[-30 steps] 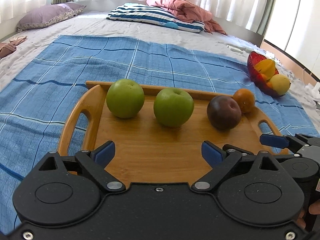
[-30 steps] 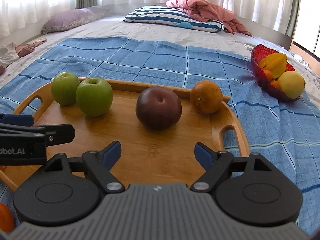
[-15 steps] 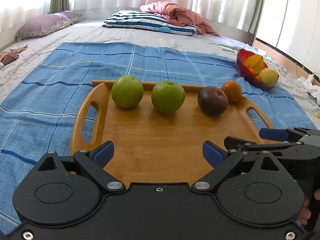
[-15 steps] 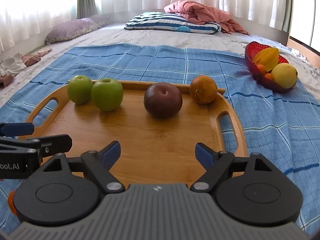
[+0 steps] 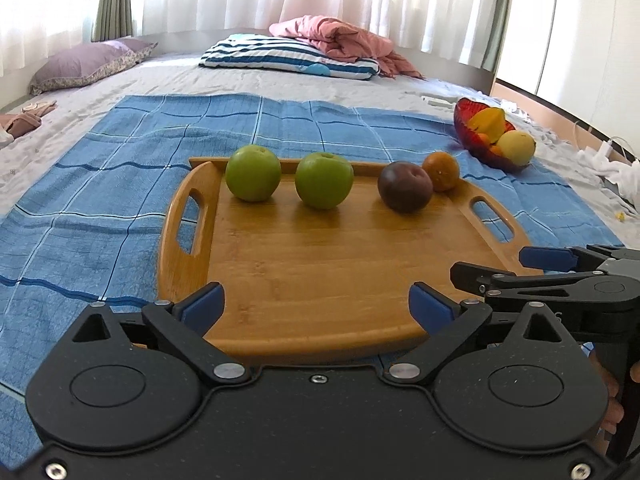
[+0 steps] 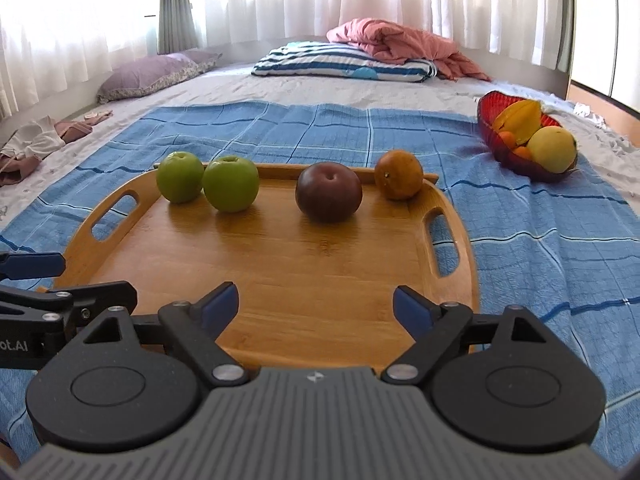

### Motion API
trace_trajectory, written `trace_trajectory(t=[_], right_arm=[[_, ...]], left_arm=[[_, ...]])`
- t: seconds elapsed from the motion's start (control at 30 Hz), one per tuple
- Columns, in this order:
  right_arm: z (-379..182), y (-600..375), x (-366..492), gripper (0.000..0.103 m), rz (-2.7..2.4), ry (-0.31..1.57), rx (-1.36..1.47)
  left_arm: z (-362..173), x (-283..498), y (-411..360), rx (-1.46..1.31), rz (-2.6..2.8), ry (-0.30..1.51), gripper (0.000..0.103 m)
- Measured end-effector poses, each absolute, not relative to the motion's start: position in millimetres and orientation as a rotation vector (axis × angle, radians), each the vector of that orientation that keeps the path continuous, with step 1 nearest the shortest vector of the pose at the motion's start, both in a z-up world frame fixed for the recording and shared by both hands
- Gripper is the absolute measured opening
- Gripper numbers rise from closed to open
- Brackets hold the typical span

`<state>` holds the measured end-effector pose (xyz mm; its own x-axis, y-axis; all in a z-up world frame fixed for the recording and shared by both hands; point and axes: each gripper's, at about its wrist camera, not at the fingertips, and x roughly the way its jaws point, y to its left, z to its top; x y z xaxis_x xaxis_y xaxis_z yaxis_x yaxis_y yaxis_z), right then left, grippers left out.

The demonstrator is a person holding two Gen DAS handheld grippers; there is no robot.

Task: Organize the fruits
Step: 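Pull both open grippers back off the tray toward the fruits on the blanket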

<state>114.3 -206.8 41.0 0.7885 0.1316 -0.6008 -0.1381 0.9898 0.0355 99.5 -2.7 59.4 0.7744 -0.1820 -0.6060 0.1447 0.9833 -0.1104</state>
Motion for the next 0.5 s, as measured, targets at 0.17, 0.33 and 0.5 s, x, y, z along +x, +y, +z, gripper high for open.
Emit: trace_trajectory(t=[0.17, 0.33, 0.5], right_arm=[[40, -208, 98, 0.094, 0.135, 0.617, -0.008], [37, -209, 81, 0.095, 0.118, 0.598, -0.021], [34, -209, 68, 0.095, 0.098, 0.612, -0.027]], left_arm=[[59, 82, -1, -0.052, -0.18, 0.642, 0.1], [58, 65, 2, -0.041, -0.184, 0.62, 0.101], [56, 53, 4, -0.036, -0.18, 0.613, 0.101]])
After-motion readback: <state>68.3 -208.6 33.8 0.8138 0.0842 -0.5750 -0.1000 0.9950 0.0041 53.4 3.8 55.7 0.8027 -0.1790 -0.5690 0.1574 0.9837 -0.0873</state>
